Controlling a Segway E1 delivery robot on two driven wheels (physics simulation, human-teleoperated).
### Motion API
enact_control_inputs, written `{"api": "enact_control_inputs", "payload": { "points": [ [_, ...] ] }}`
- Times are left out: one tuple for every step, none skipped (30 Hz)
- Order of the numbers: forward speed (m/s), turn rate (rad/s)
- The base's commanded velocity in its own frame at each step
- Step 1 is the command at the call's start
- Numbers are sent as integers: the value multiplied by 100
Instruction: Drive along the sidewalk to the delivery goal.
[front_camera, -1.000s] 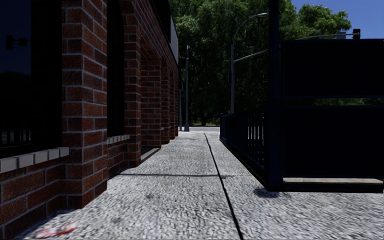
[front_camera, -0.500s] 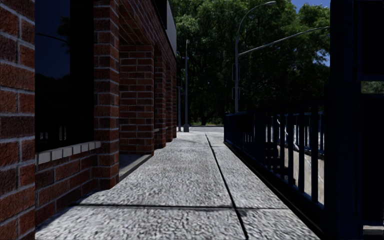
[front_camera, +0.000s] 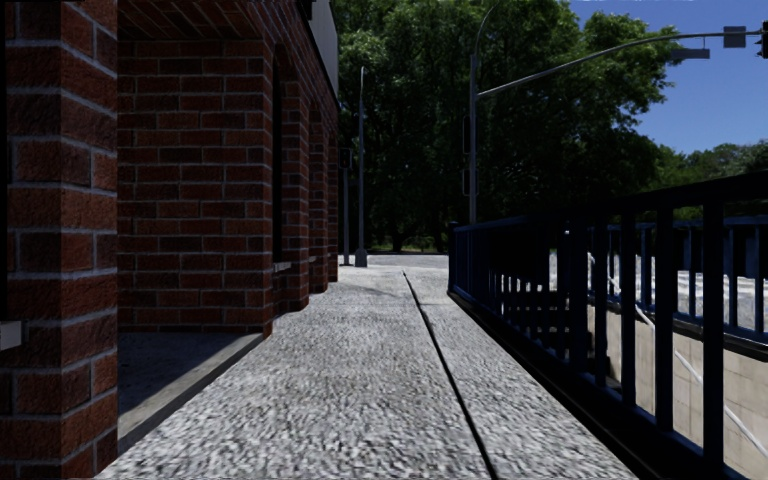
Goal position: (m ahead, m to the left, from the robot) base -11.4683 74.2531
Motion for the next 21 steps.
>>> {"api": "enact_control_inputs", "payload": {
  "points": [
    [200, 0],
    [200, 0],
    [200, 0],
    [200, 0],
    [200, 0],
    [200, 0],
    [200, 0],
    [200, 0],
    [200, 0],
    [200, 0],
    [200, 0],
    [200, 0],
    [200, 0],
    [200, 0],
    [200, 0],
    [200, 0],
    [200, 0],
    [200, 0],
    [200, 0],
    [200, 0],
    [200, 0]
  ]
}}
